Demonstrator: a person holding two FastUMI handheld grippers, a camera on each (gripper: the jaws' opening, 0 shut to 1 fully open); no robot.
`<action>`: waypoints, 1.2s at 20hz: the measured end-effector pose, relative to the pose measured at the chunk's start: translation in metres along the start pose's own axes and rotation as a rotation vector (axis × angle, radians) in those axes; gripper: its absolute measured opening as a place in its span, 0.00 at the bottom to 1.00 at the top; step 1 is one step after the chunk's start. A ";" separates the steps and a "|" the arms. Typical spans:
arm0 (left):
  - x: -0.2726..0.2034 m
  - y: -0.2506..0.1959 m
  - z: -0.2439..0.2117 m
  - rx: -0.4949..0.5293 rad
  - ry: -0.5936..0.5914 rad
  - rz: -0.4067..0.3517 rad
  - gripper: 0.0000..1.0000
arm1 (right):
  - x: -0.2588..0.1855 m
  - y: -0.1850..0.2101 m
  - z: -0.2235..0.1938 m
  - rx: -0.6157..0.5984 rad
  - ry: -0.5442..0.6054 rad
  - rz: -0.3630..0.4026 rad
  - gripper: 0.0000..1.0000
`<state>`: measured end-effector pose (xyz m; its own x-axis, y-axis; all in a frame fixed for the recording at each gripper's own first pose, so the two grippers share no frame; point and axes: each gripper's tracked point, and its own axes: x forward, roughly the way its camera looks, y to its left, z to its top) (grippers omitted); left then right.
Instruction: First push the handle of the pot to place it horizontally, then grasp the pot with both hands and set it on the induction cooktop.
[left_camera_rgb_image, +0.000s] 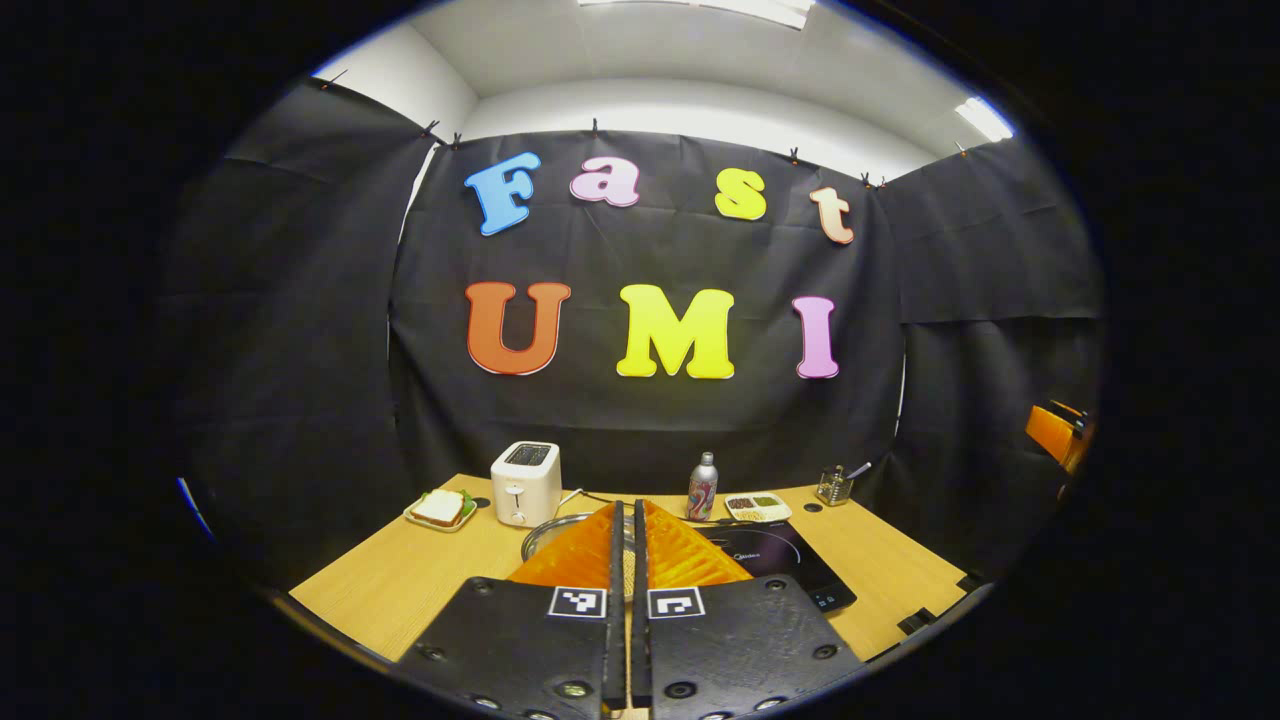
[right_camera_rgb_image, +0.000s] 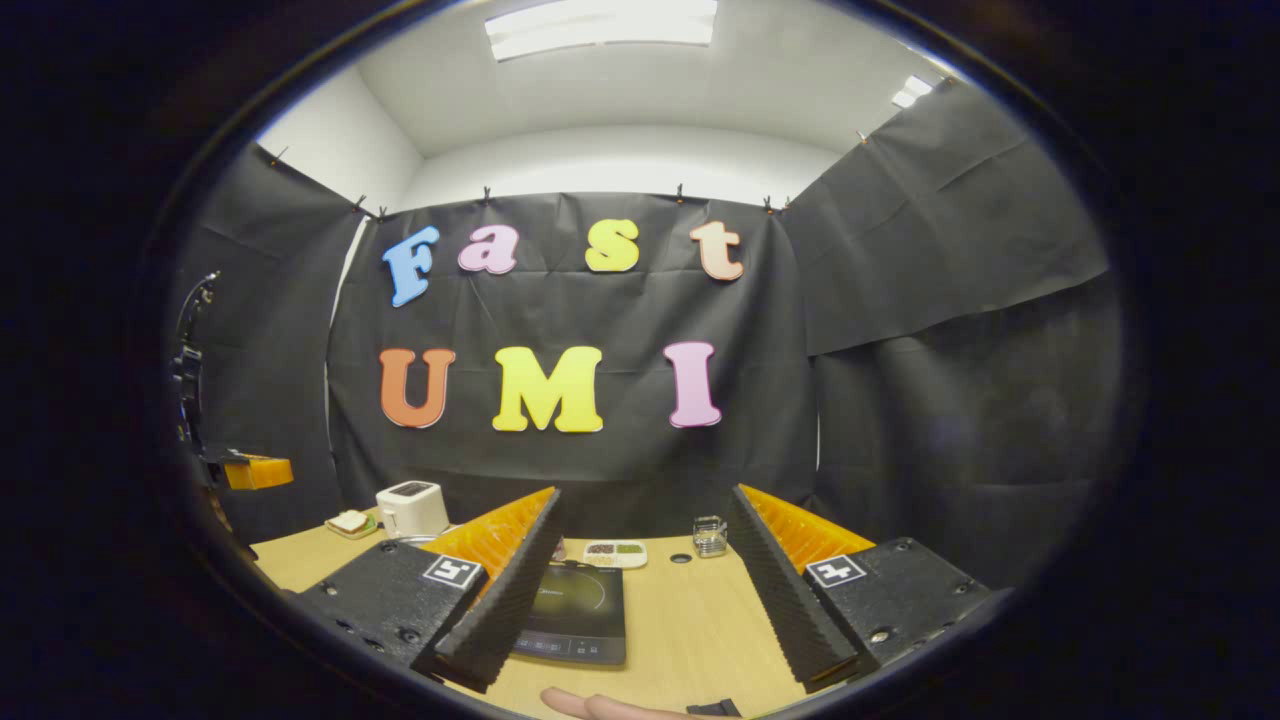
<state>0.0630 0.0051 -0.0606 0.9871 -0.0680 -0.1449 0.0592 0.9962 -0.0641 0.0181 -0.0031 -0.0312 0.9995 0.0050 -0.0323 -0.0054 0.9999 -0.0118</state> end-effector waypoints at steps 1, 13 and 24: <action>0.004 0.003 -0.009 0.010 0.029 0.005 0.05 | 0.001 0.001 -0.002 -0.001 0.003 0.002 1.00; 0.077 0.045 -0.130 -0.029 0.399 0.068 0.00 | 0.021 0.008 -0.024 -0.020 0.044 0.005 1.00; 0.105 0.060 -0.226 -0.081 0.665 0.077 0.00 | 0.044 0.013 -0.047 -0.038 0.105 -0.002 1.00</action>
<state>0.1362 0.0455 -0.3028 0.6851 -0.0420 -0.7273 -0.0445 0.9940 -0.0994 0.0603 0.0092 -0.0798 0.9906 -0.0002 -0.1367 -0.0067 0.9987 -0.0502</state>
